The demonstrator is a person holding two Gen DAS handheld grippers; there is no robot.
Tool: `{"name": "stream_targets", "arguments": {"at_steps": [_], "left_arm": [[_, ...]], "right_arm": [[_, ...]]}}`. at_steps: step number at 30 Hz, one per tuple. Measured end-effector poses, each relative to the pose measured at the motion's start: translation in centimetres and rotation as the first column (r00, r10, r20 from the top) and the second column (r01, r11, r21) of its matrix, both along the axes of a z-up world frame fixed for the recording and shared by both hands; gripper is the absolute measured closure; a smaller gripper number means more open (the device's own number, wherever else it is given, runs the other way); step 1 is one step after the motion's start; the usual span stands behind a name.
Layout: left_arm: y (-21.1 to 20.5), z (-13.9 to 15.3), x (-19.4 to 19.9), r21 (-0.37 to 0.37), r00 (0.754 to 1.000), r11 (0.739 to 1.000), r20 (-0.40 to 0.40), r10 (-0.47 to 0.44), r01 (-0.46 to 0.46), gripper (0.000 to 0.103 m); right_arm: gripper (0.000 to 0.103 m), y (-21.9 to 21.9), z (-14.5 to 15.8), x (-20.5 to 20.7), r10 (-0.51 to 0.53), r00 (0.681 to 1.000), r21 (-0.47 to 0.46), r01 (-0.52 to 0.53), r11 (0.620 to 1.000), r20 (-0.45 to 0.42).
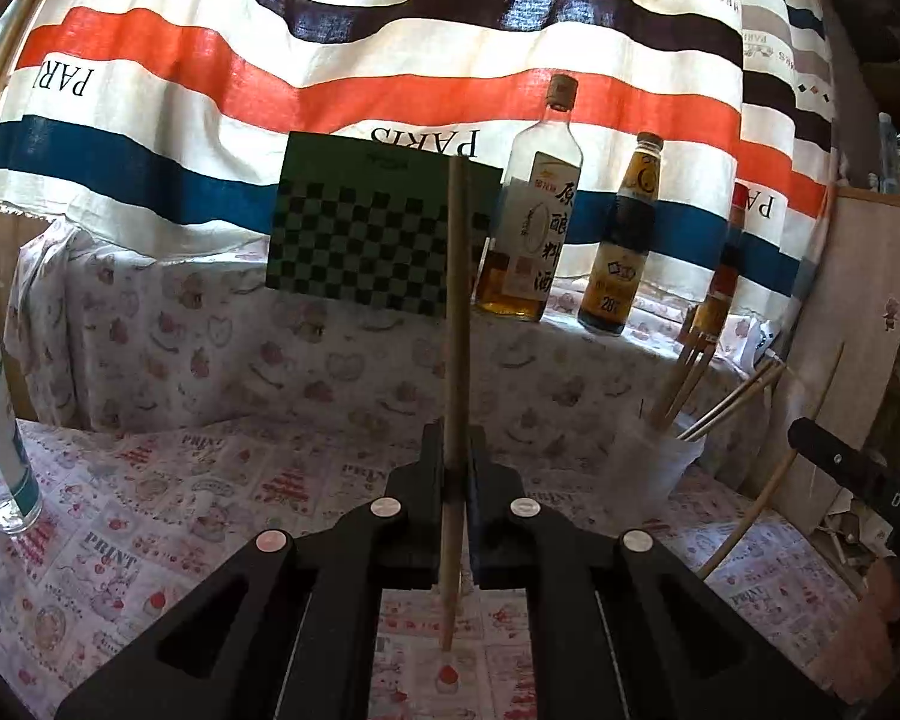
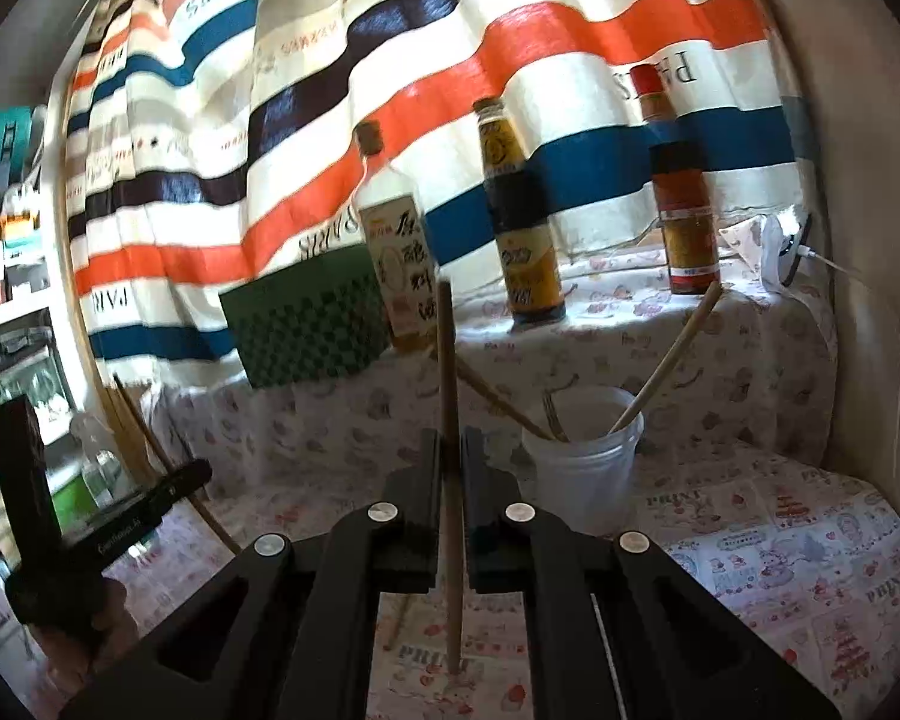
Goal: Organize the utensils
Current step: 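Carry chopsticks in both tools up over the white cup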
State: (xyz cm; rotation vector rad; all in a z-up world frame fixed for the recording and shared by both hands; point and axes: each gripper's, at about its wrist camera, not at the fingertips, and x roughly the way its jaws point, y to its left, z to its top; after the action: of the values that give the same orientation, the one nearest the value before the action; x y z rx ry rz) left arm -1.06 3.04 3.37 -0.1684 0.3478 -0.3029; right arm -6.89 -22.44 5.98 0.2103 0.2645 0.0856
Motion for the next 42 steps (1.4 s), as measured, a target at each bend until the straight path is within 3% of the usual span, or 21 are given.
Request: {"name": "stream_targets", "arguments": {"at_steps": [9, 13, 18, 20, 24, 27, 35, 42], "left_arm": [[0.3, 0.5, -0.7, -0.027, 0.999, 0.999, 0.039, -0.021, 0.022, 0.097], [-1.0, 2.1, -0.5, 0.004, 0.997, 1.0, 0.072, -0.018, 0.018, 0.098], [-5.1, 5.7, 1.1, 0.04, 0.993, 0.998, 0.111, -0.042, 0.038, 0.098], [-6.9, 7.4, 2.0, 0.019, 0.99, 0.997, 0.117, -0.08, 0.078, 0.097], [-10.6, 10.0, 3.5, -0.012, 0.973, 0.983, 0.147, -0.18, 0.183, 0.097], [-13.1, 11.3, 4.2, -0.001, 0.966, 0.982, 0.177, -0.186, 0.189, 0.097], [-16.2, 11.9, 7.3, -0.028, 0.965, 0.98, 0.182, -0.189, 0.198, 0.097], [-17.5, 10.9, 9.4, -0.072, 0.972, 0.982, 0.173, -0.16, 0.175, 0.097]], "right_arm": [[0.096, -0.4, 0.1, -0.2, -0.006, 1.0, 0.019, 0.006, 1.0, 0.023], [0.096, -1.3, 1.5, -0.7, -0.035, 0.997, 0.025, 0.033, 0.999, 0.064], [0.096, -2.4, 5.0, -0.5, -0.06, 0.988, -0.04, 0.066, 0.997, 0.142], [0.096, -3.0, 6.3, 0.3, -0.085, 0.982, -0.072, 0.099, 0.993, 0.168], [0.096, -4.7, 8.2, 2.3, -0.111, 0.975, -0.058, 0.124, 0.991, 0.191], [0.096, -6.0, 8.9, 4.0, -0.146, 0.966, -0.049, 0.16, 0.986, 0.214], [0.096, -9.5, 7.9, 7.2, -0.173, 0.965, 0.041, 0.168, 0.985, 0.198], [0.096, -10.9, 6.9, 9.2, -0.175, 0.974, 0.049, 0.17, 0.984, 0.146]]}}
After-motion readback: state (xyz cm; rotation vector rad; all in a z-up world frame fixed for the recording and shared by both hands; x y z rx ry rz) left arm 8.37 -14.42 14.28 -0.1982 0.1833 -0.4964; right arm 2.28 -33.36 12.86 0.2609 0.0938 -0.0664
